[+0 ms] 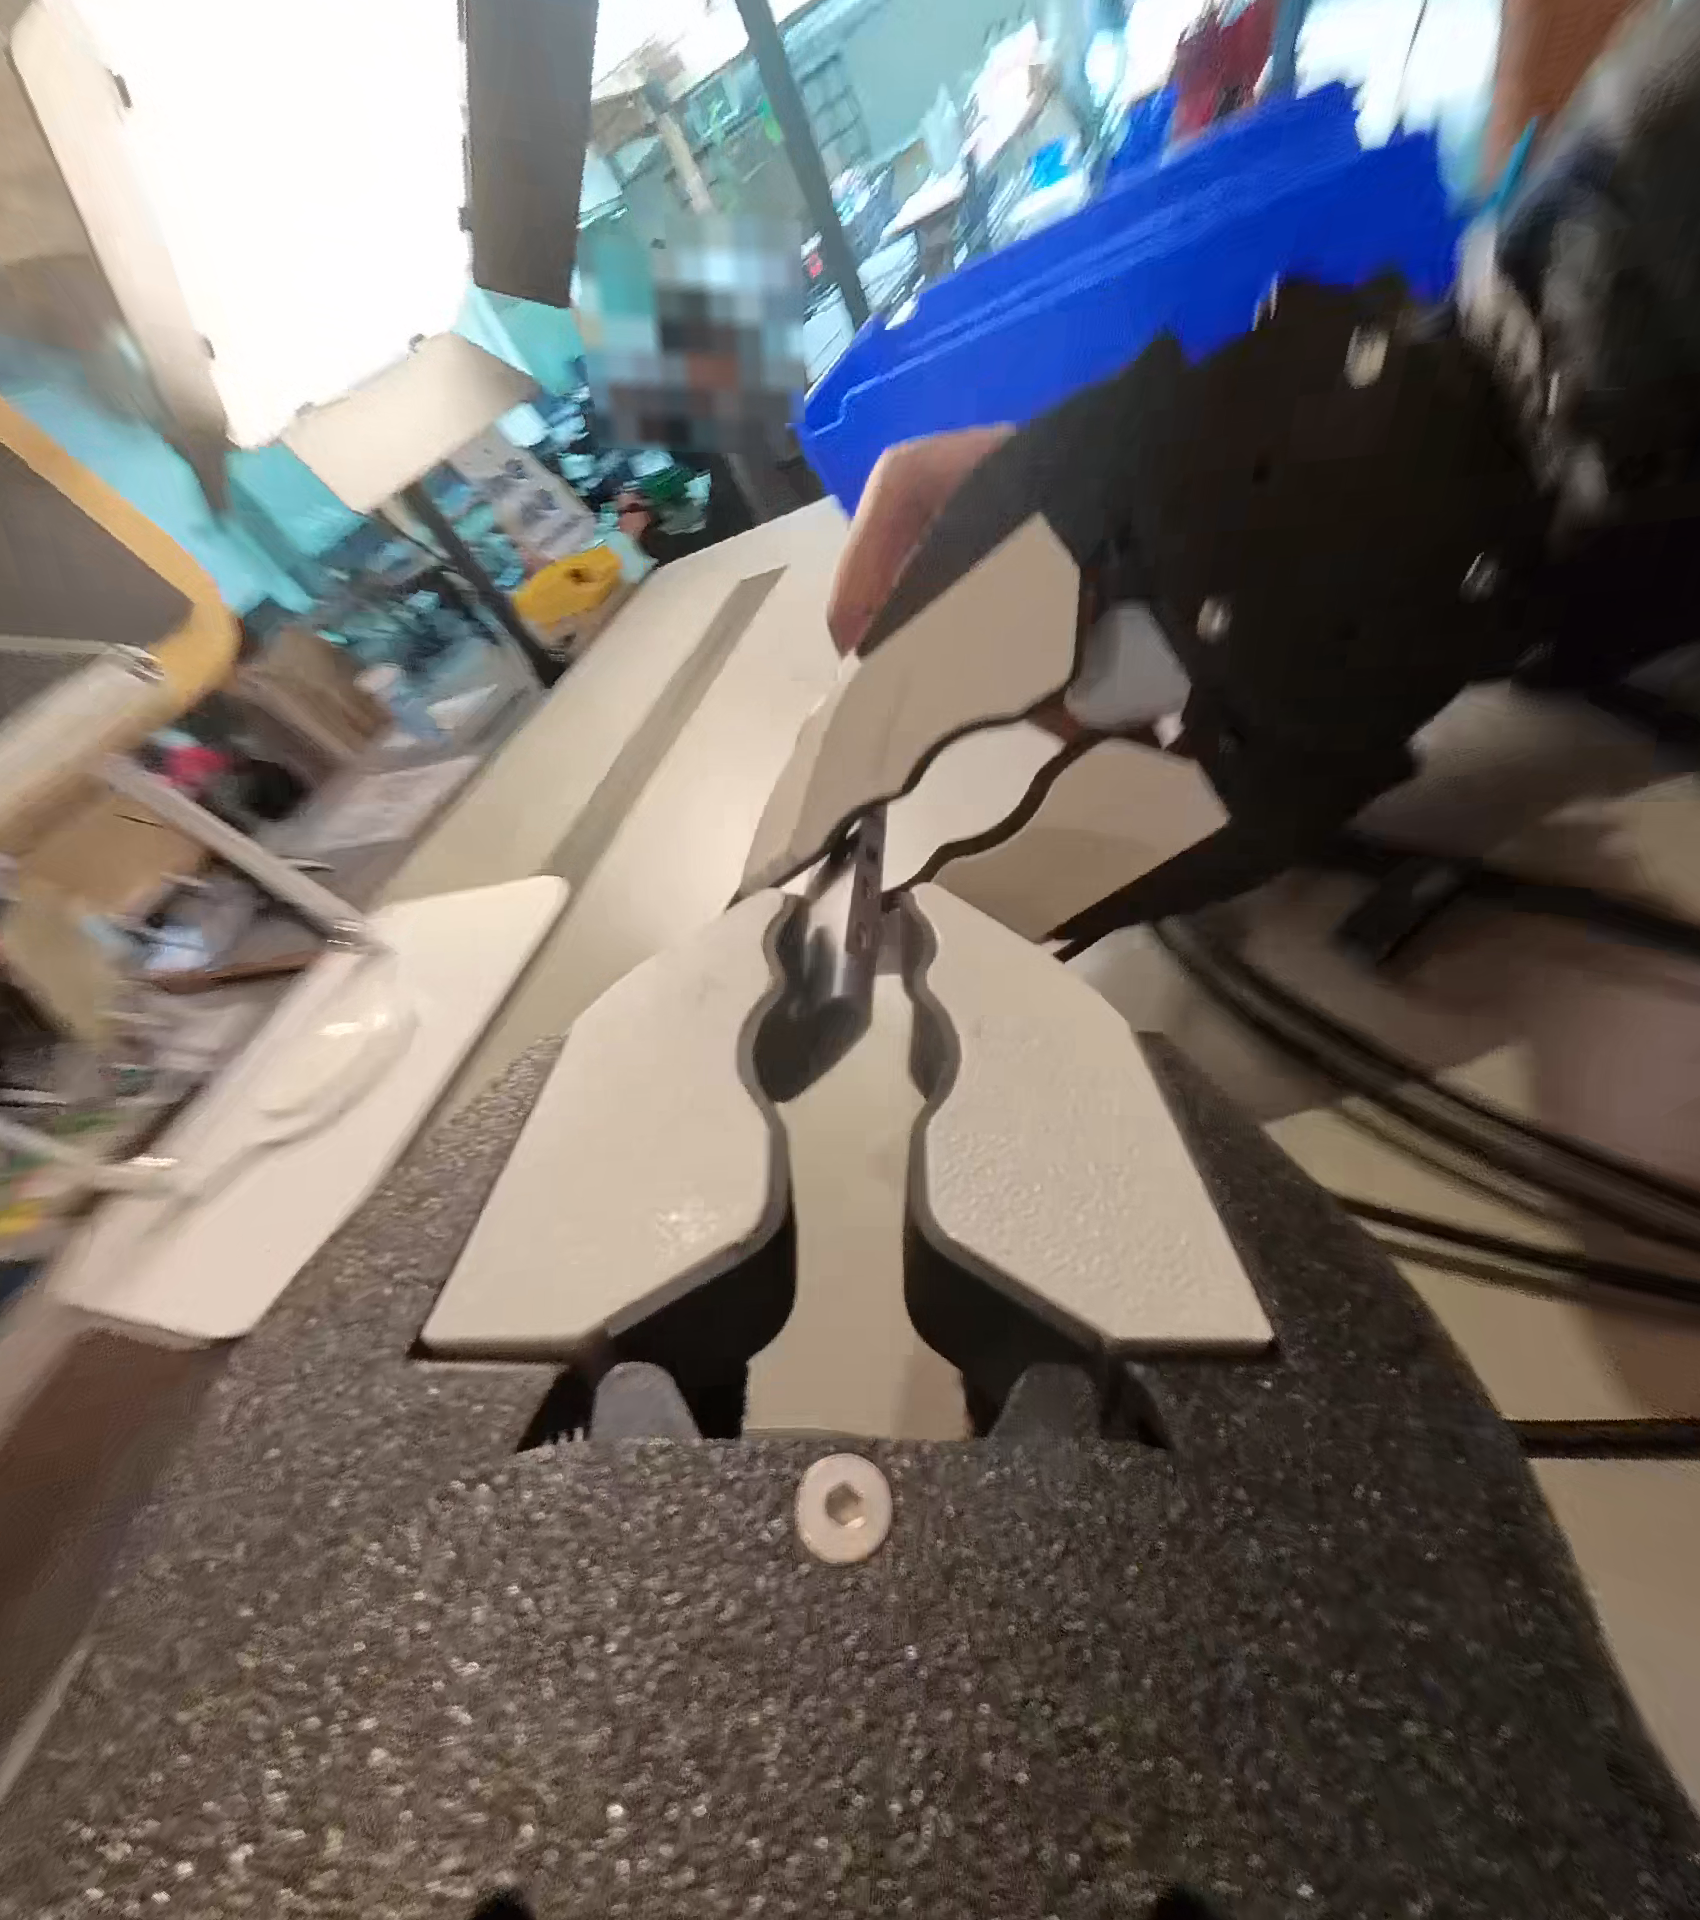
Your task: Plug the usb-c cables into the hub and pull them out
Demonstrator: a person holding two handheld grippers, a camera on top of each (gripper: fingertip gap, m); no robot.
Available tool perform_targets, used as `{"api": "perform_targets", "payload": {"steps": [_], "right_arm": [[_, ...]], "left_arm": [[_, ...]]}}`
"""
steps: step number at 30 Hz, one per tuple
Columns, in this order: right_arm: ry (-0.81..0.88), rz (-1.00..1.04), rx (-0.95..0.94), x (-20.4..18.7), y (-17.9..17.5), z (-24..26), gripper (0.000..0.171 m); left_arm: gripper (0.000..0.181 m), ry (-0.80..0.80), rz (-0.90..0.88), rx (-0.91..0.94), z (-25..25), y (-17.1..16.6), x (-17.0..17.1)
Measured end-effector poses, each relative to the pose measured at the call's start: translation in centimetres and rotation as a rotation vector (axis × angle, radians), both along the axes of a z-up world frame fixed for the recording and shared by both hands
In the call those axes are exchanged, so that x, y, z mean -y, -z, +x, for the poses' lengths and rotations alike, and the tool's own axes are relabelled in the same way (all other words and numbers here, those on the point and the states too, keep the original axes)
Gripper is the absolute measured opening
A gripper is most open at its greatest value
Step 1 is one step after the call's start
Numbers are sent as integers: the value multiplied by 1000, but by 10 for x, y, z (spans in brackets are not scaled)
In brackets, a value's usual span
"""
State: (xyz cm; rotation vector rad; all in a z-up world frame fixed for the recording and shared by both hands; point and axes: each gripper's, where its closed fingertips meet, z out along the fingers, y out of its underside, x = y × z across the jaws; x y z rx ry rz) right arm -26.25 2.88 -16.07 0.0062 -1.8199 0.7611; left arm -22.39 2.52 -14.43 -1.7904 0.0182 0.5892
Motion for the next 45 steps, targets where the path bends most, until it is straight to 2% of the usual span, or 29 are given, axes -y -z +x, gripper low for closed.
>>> {"api": "perform_targets", "payload": {"steps": [1, 3, 4, 6, 12, 15, 19, 25, 28, 35, 40, 45], "right_arm": [[-10, 21, 3, 1, 3, 1, 11], [-19, 43, -3, 2, 6, 2, 10], [-24, 47, -7, 3, 6, 2, 10], [-29, 59, -21, 3, 5, 3, 10], [-45, 139, -71, 7, 9, 6, 10], [-46, 168, -103, 8, 9, 6, 10], [-45, 173, -121, 8, 8, 6, 10], [-65, 66, -91, 7, -1, 8, 10], [-76, 22, -79, 7, -4, 8, 10], [-115, -116, -40, 8, -16, 13, 10], [-138, -164, -28, 12, -20, 16, 10], [-179, -300, 12, 13, -37, 21, 9]], "left_arm": [[27, 46, 58, 137, 3, -1, 0], [49, 170, 180, 473, 12, -7, 3], [53, 222, 231, 616, 15, -11, 6], [55, 224, 317, 810, 5, -13, 15], [50, 165, 486, 1192, -19, -1, 32], [38, 218, 493, 1328, -13, 2, 30], [37, 269, 426, 1420, 3, 9, 20], [40, 319, 634, 1451, -13, -10, 26], [40, 321, 653, 1404, -16, -14, 30], [40, 287, 646, 1016, -18, -35, 46], [40, 251, 558, 731, -10, -45, 48], [41, 307, 539, 564, 6, -57, 48]]}}
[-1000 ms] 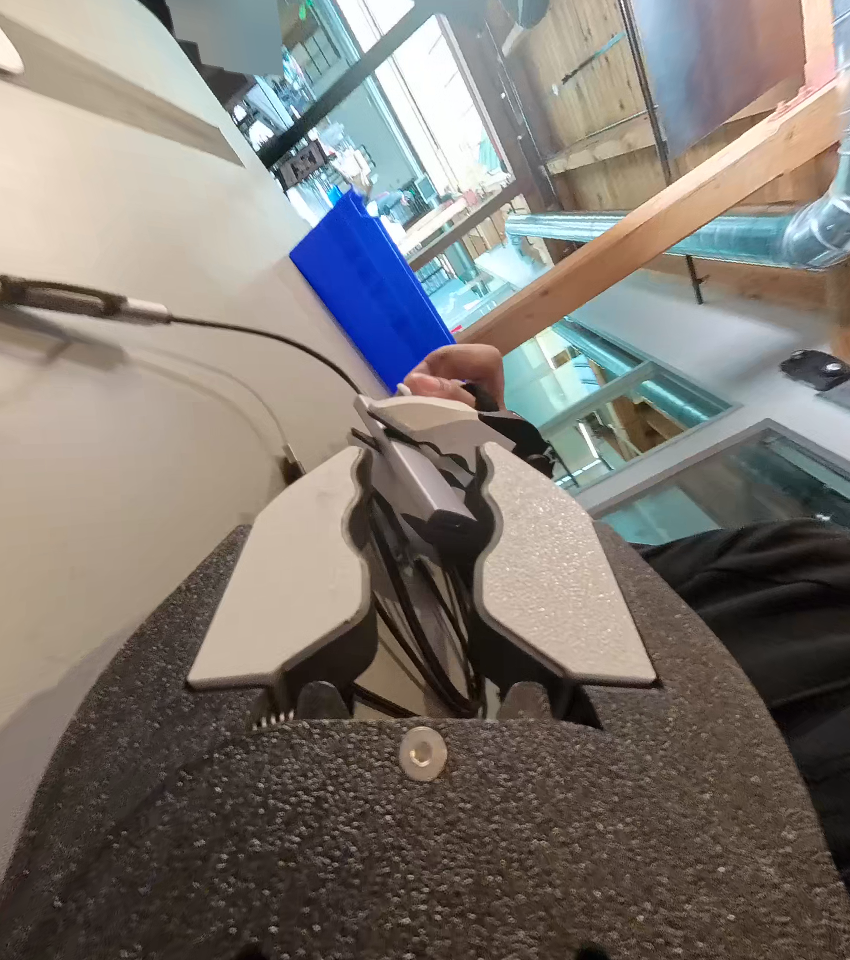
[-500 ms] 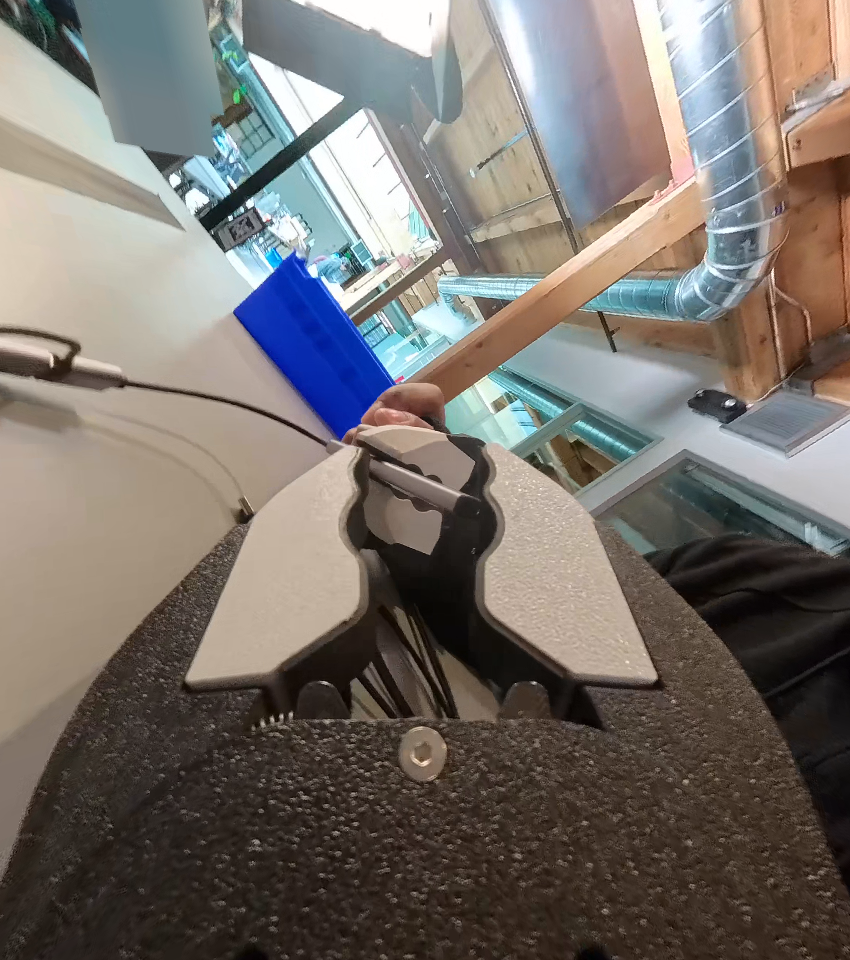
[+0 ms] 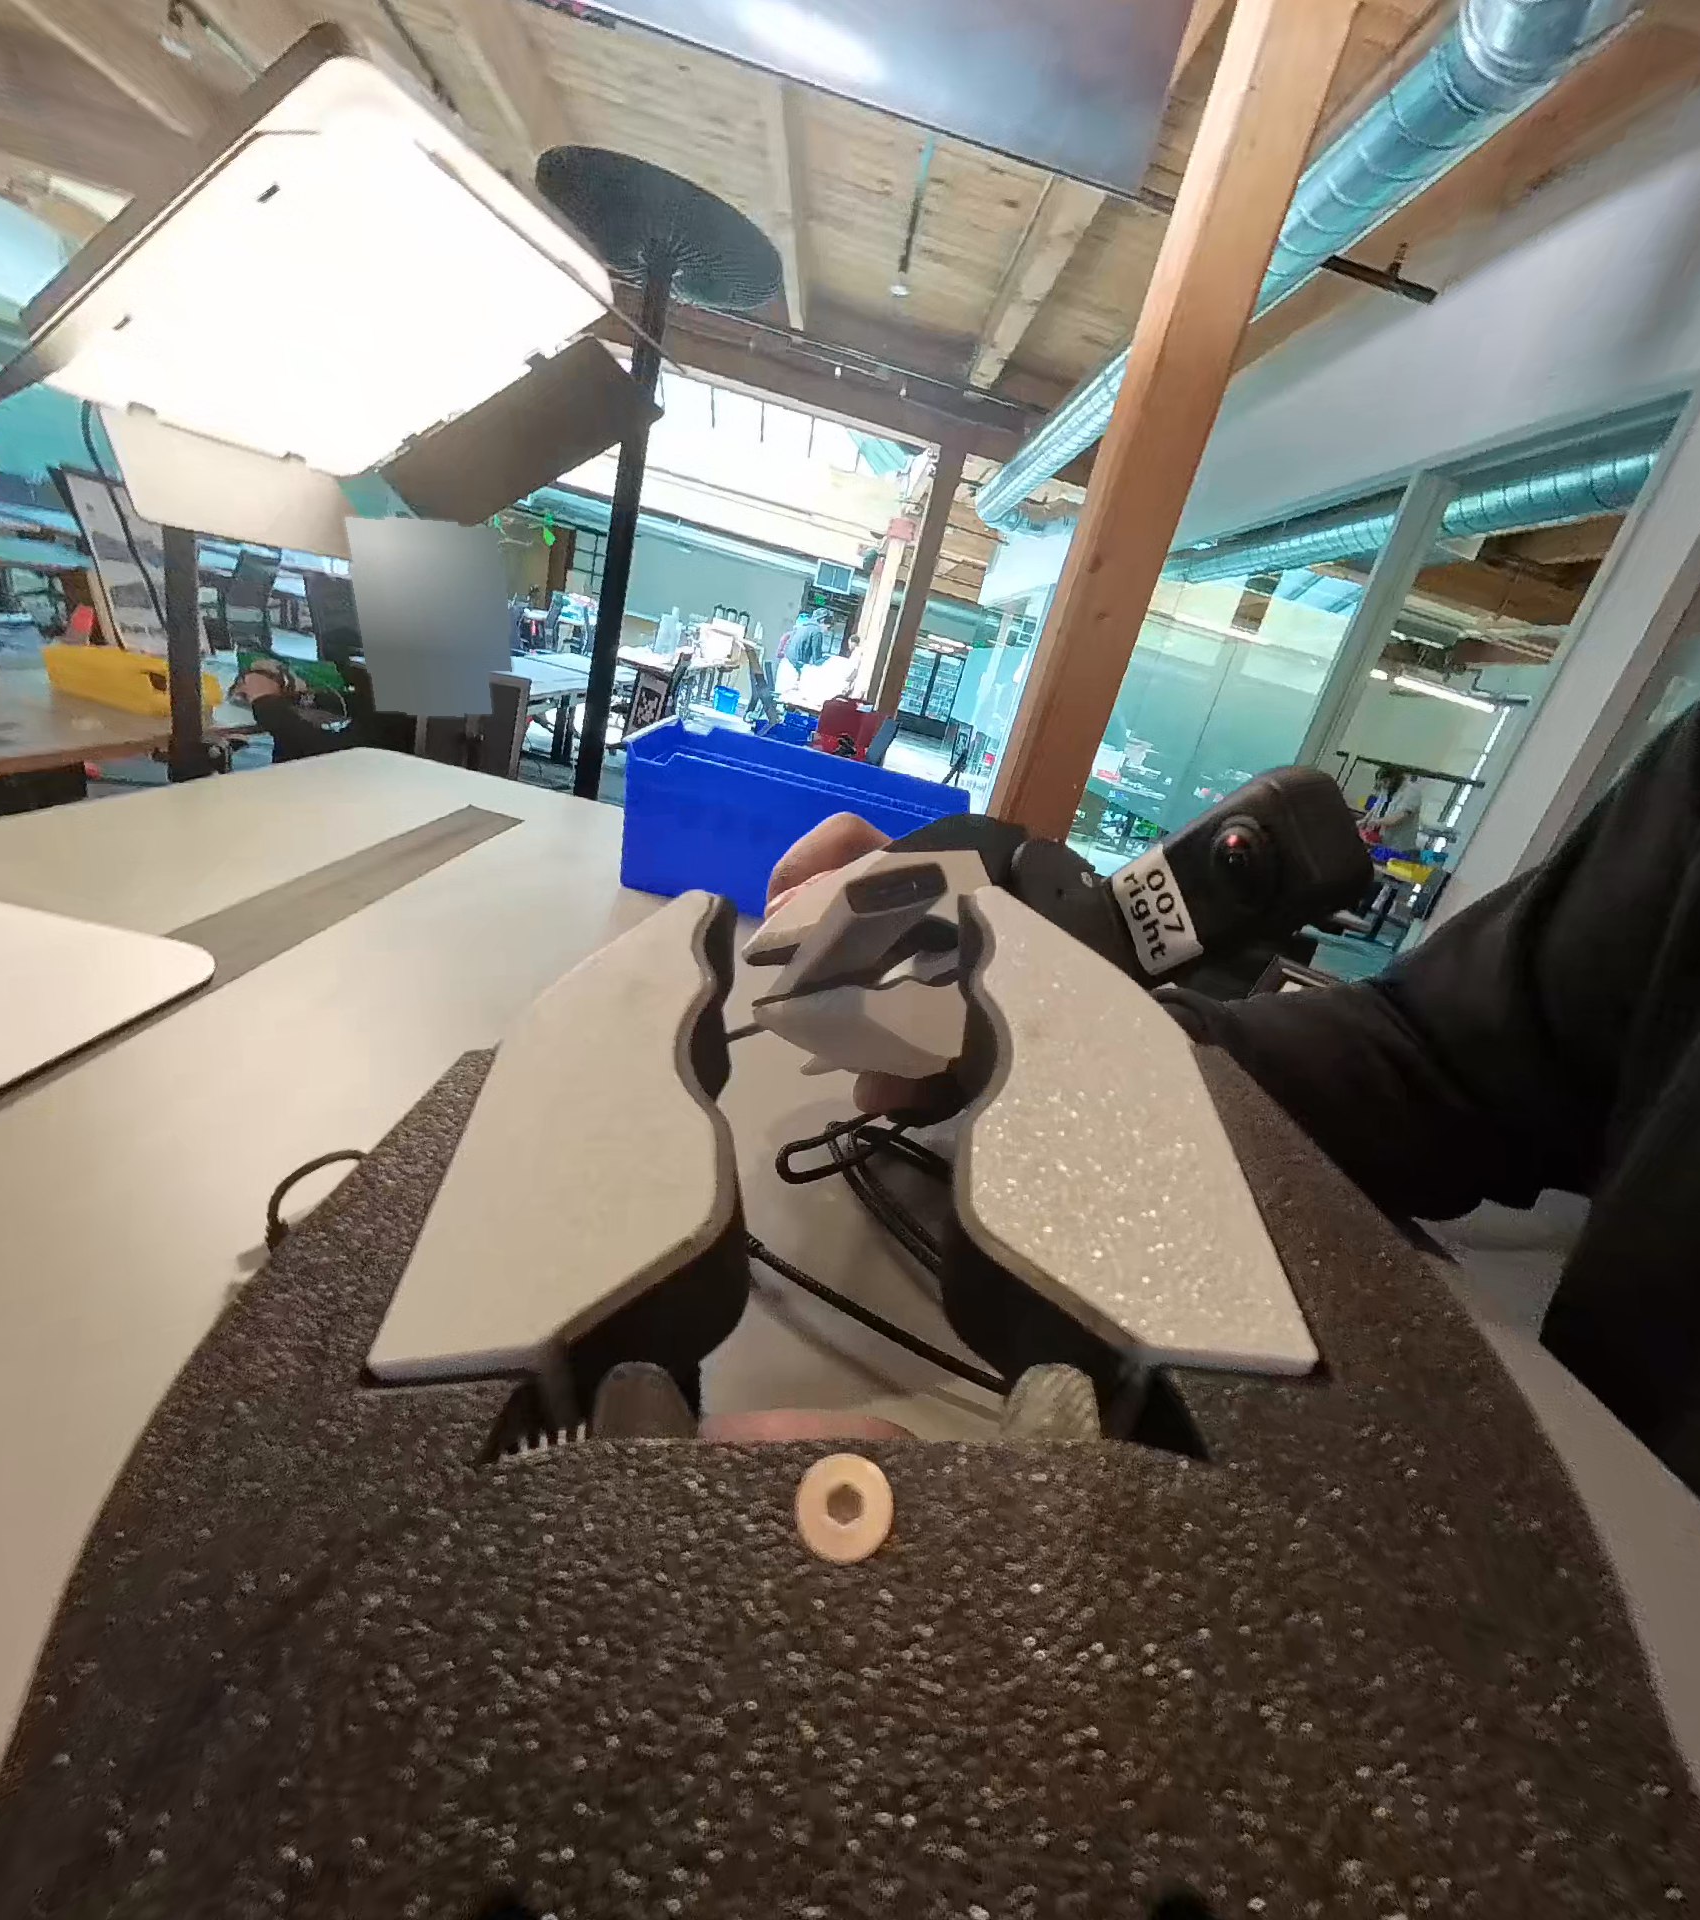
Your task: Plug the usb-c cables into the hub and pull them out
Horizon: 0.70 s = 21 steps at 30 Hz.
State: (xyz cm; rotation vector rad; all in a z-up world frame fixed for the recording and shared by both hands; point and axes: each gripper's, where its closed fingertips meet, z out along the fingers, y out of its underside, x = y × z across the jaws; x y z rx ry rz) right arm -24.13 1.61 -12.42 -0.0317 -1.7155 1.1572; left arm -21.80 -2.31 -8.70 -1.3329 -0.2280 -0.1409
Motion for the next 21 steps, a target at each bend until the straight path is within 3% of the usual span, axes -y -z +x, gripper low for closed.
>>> {"api": "perform_targets", "payload": {"steps": [8, 14, 21], "right_arm": [[-155, -97, 71, 15, -7, 19, 10], [-229, -112, 115, 24, -4, 28, 9], [-233, -119, 134, 24, -2, 27, 10]], "left_arm": [[41, 10, -152, -217, 20, 17, -21], [20, 4, -123, -324, 29, 11, -26], [19, -40, -139, -391, 28, 11, -29]]}}
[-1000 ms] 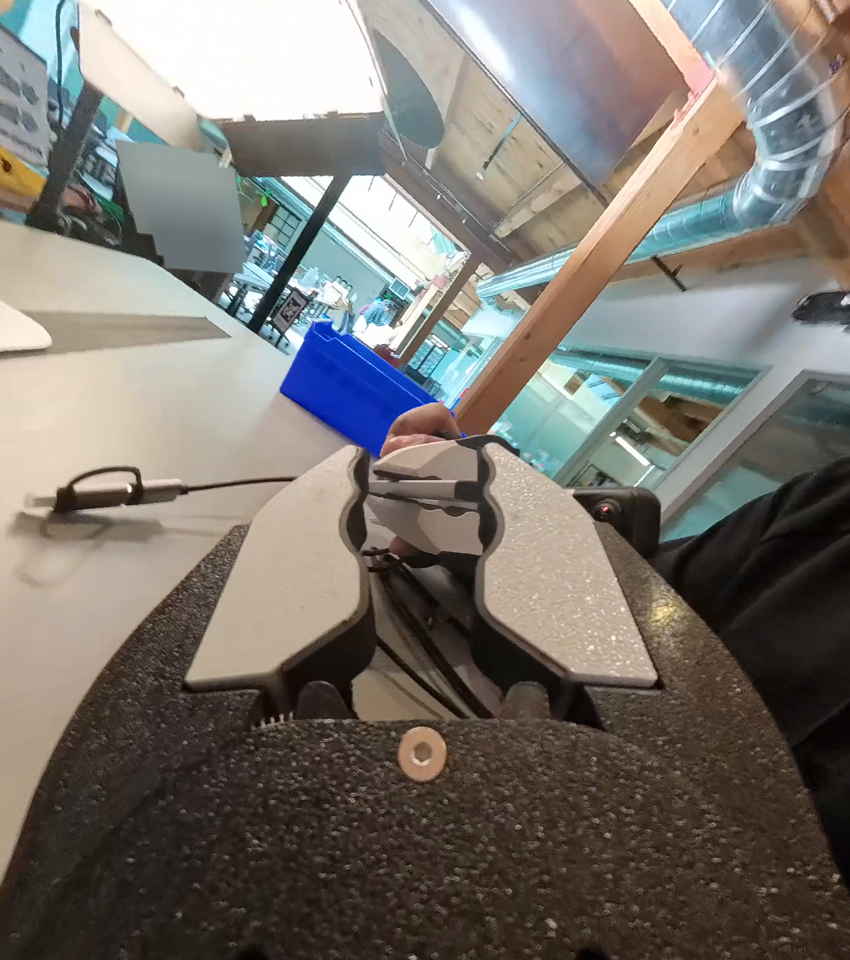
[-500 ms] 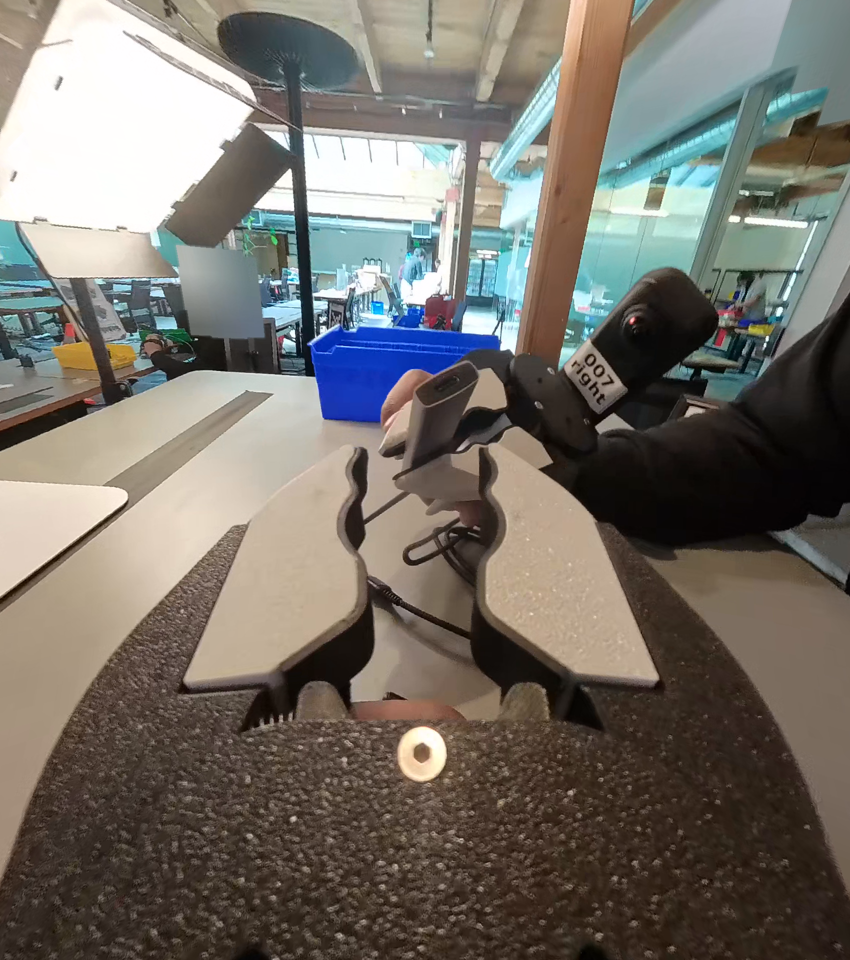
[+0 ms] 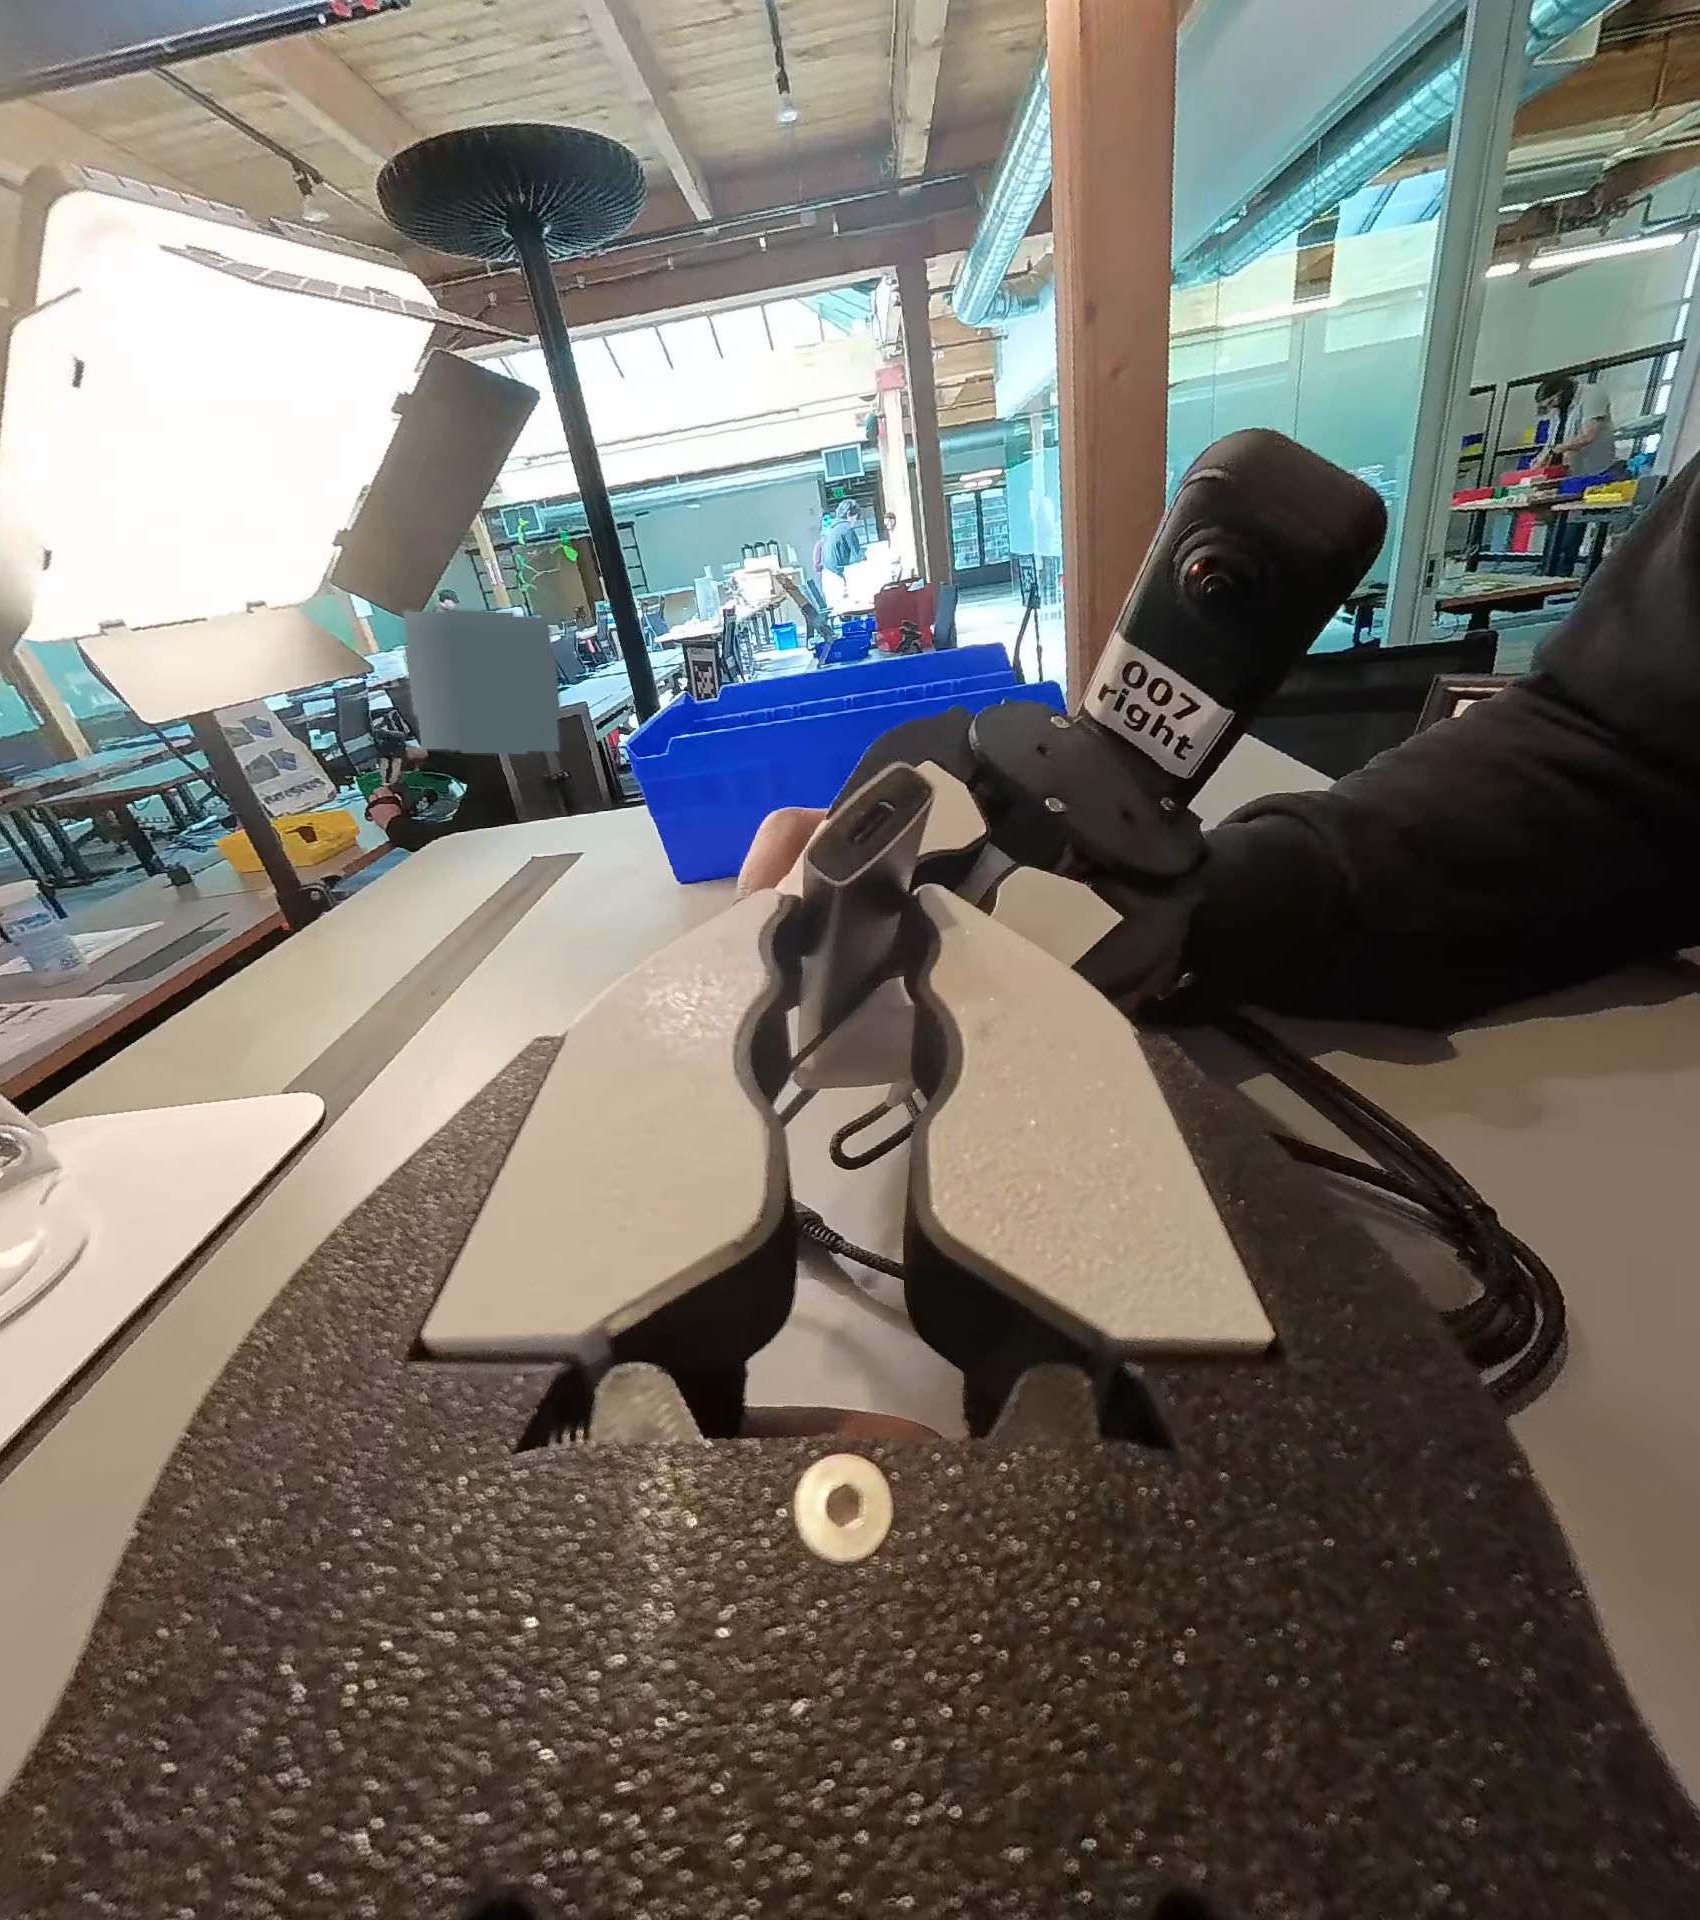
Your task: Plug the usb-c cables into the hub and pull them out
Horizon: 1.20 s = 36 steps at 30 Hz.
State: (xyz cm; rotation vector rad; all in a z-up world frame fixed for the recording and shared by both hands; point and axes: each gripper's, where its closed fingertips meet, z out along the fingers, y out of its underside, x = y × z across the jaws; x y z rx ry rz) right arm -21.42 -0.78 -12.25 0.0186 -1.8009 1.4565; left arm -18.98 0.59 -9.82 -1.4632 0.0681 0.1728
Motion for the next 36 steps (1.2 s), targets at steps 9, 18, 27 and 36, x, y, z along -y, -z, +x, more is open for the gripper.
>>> {"api": "perform_targets", "payload": {"steps": [9, 18, 27, 36], "right_arm": [[5, 11, 10, 1, 4, -2, 10], [30, 27, -8, 3, 3, -2, 15], [40, 13, -40, 6, -4, 2, 19], [142, 42, -18, -8, -3, -13, 18]], "left_arm": [[17, -27, -43, -70, -1, 3, 1], [12, -24, -44, -87, -1, 2, 5], [10, 4, 24, -70, 2, -6, 15], [9, -247, 84, -147, -27, -21, 34]]}}
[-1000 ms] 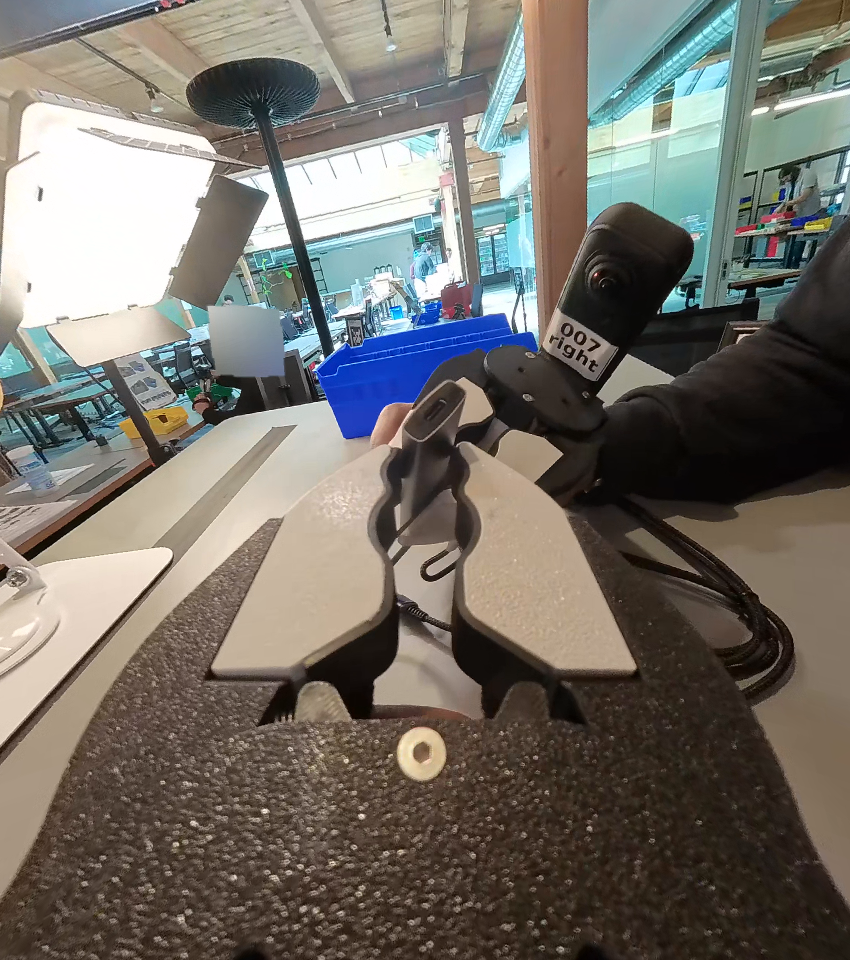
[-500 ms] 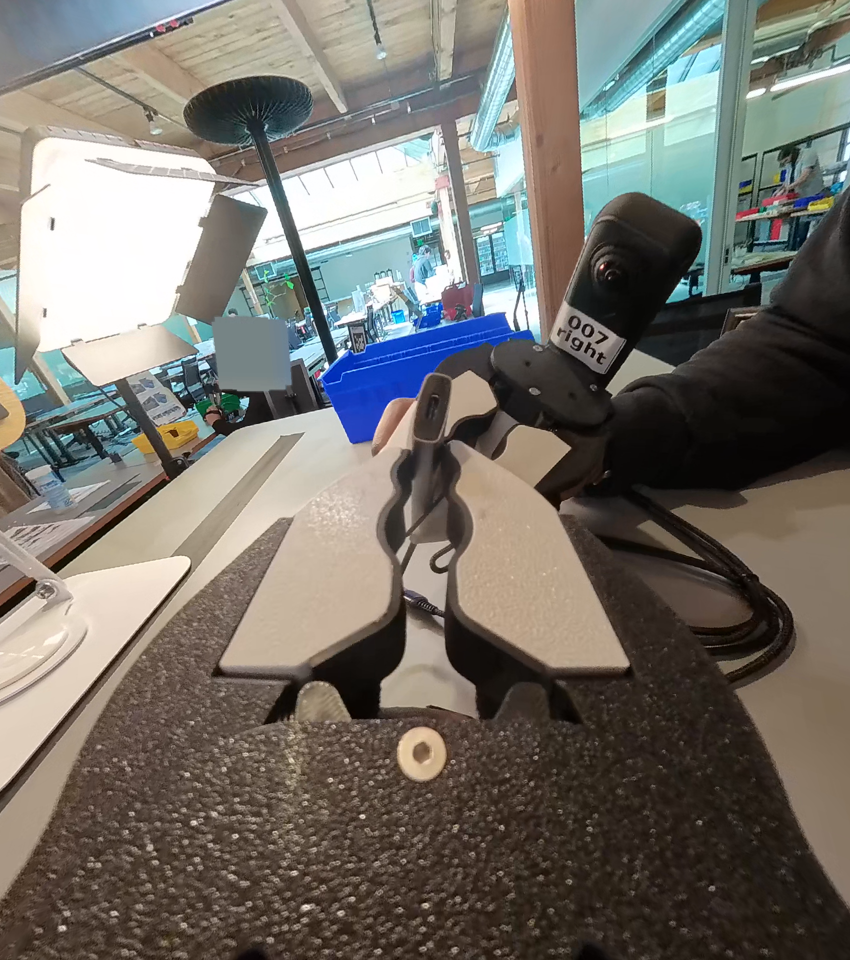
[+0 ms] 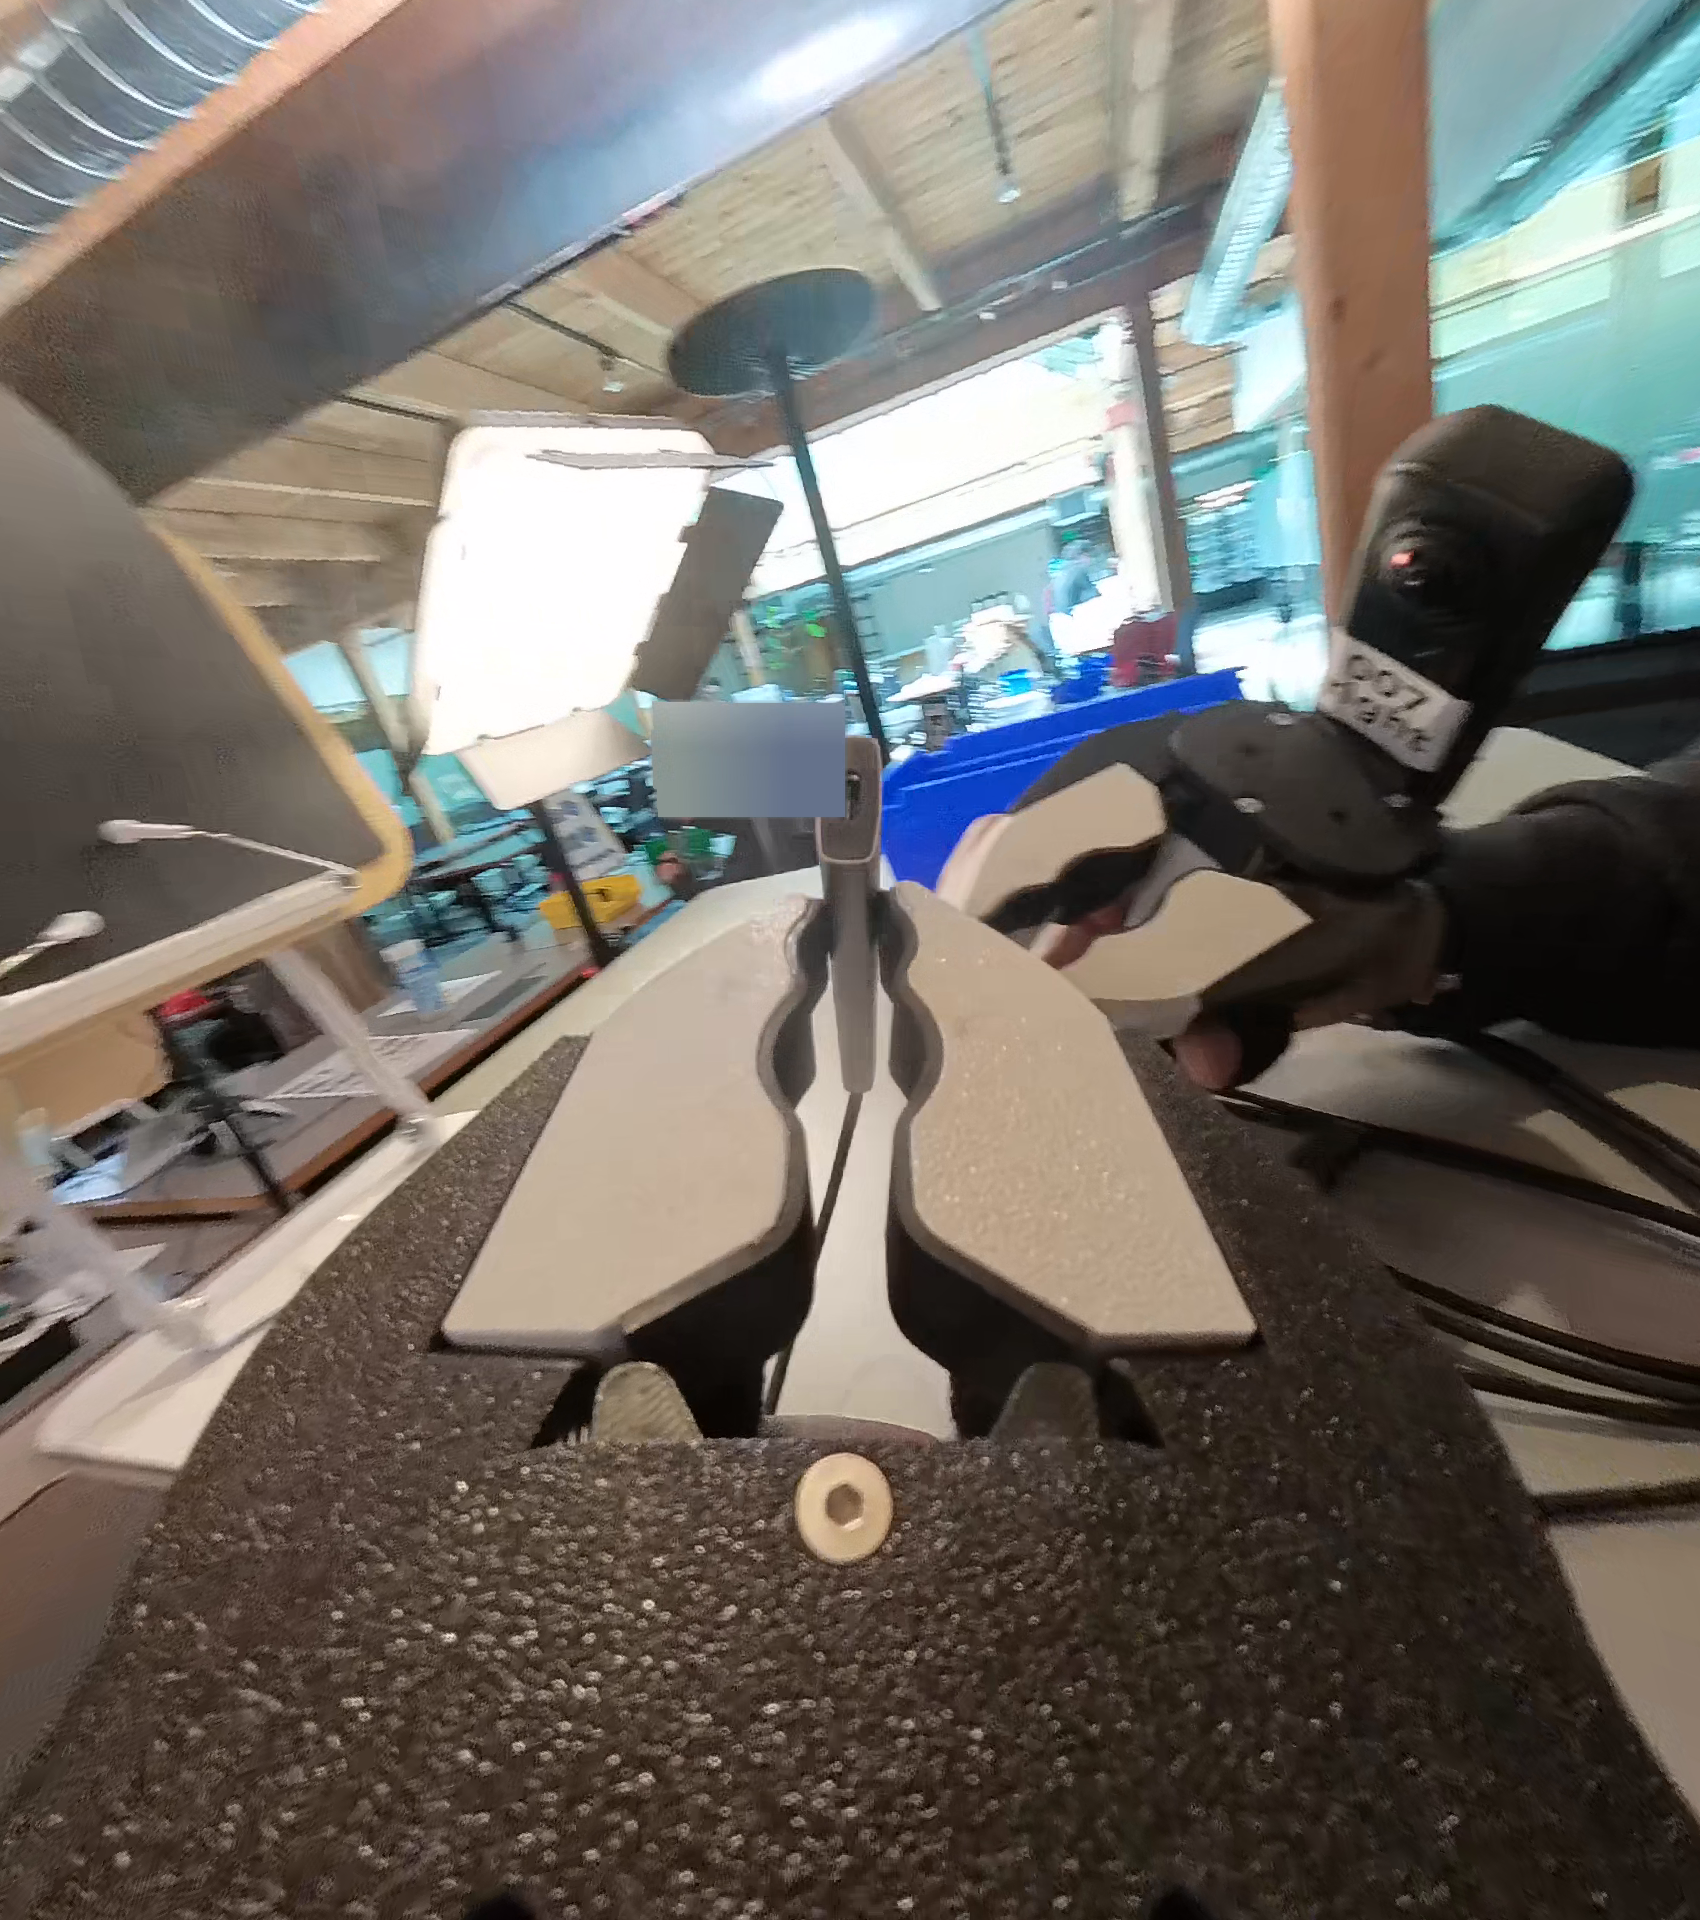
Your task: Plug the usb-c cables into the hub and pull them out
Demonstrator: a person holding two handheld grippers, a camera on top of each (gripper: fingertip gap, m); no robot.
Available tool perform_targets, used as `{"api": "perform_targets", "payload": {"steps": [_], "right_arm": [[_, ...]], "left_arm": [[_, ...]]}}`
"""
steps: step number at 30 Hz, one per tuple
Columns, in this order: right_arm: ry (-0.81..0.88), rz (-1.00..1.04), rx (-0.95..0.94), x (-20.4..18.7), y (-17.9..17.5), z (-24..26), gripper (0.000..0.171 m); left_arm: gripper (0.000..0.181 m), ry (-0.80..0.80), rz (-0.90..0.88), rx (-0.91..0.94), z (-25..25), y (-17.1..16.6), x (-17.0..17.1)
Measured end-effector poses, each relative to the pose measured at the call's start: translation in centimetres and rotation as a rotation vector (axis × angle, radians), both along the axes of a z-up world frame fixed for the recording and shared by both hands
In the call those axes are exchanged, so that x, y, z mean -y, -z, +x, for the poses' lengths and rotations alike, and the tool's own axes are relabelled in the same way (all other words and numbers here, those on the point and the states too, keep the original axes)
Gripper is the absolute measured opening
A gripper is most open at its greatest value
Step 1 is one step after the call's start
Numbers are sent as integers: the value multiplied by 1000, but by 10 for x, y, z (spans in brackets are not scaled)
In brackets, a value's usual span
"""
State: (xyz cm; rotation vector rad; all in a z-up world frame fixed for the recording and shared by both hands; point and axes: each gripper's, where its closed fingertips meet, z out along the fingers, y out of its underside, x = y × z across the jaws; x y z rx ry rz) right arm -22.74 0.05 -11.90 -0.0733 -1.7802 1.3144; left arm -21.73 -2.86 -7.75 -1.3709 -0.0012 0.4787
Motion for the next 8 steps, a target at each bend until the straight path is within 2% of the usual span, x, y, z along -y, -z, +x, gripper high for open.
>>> {"api": "perform_targets", "payload": {"steps": [4, 8], "right_arm": [[22, 50, 127, 0, 14, -6, 15], [4, 144, 491, 13, 50, 1, 20]], "left_arm": [[9, -156, 41, -16, -19, -7, 20], [9, -250, -19, -49, -28, -2, 25]]}}
